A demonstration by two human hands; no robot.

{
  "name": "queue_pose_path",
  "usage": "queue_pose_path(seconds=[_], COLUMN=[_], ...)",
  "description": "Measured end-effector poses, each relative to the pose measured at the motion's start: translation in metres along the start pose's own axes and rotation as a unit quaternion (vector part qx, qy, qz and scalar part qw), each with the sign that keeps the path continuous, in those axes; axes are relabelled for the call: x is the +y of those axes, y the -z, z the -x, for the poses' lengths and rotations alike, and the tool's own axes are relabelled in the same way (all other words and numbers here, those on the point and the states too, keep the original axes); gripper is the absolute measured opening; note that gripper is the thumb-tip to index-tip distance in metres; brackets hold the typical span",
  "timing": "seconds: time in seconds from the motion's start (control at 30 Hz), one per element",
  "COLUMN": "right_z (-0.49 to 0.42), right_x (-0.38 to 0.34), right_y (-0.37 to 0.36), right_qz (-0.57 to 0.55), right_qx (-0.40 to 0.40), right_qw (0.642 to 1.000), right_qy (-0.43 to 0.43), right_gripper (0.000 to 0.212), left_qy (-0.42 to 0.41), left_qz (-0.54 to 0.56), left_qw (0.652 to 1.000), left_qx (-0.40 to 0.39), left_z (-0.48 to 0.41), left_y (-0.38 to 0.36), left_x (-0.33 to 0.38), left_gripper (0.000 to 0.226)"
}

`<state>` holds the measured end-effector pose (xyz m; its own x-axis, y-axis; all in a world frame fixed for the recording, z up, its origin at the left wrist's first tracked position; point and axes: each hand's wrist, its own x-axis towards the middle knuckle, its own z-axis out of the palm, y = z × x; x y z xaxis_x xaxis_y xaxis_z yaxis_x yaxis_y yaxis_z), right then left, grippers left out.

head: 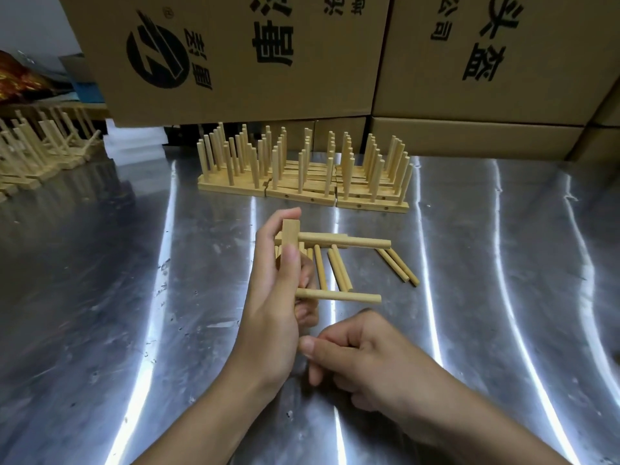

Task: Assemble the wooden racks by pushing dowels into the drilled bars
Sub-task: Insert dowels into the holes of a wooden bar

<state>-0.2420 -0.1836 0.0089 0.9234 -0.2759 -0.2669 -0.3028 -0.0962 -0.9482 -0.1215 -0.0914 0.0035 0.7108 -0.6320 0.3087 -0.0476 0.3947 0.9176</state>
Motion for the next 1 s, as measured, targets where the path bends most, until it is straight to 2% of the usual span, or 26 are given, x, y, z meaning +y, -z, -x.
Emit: queue_pose_path(seconds=[0.13, 0.23, 0.37, 0.5, 0.6, 0.73, 0.8, 0.9, 1.0], right_z=[0.003, 0.001, -0.006, -0.004, -0.002, -0.005, -0.009, -0.014, -0.019], right_x=[-0.008, -0.014, -0.003, -0.009, -0.012, -0.016, -0.014, 0.000, 0.017], right_y=[-0.001, 0.008, 0.020, 0.044, 0.056, 0.060, 0.065, 0.074, 0.083], right_qz=[-0.086, -0.085, -0.076, -0.129, -0.165, -0.218, -0.191, -0.050, 0.099], right_qx=[-0.033, -0.044, 0.030, 0.055, 0.091, 0.139, 0.210, 0.358, 0.428], right_qw=[0.993, 0.992, 0.993, 0.988, 0.982, 0.963, 0.951, 0.918, 0.879], right_qy=[-0.073, -0.078, -0.083, -0.063, -0.021, 0.079, 0.125, 0.165, 0.183], right_gripper=[0.039, 0.036, 0.040, 0.024, 0.023, 0.026, 0.032, 0.020, 0.011], left_qy=[-0.007, -0.015, -0.044, -0.065, -0.059, 0.001, 0.014, 0.038, 0.075], left_qz=[-0.013, -0.028, -0.099, -0.154, -0.181, -0.226, -0.248, -0.203, -0.182], left_qw=[1.000, 0.999, 0.994, 0.986, 0.982, 0.970, 0.964, 0.978, 0.979], left_qx=[-0.016, -0.003, 0.019, 0.006, 0.010, -0.091, -0.095, -0.014, 0.041], left_z=[0.002, -0.003, -0.003, -0.010, -0.020, -0.033, -0.043, -0.067, -0.105], left_y=[-0.003, -0.006, -0.005, 0.006, 0.027, 0.060, 0.069, 0.086, 0.107], left_x=[0.004, 0.007, -0.003, 0.006, 0.023, 0.043, 0.040, 0.029, 0.018], left_gripper=[0.032, 0.031, 0.029, 0.029, 0.034, 0.030, 0.024, 0.028, 0.030])
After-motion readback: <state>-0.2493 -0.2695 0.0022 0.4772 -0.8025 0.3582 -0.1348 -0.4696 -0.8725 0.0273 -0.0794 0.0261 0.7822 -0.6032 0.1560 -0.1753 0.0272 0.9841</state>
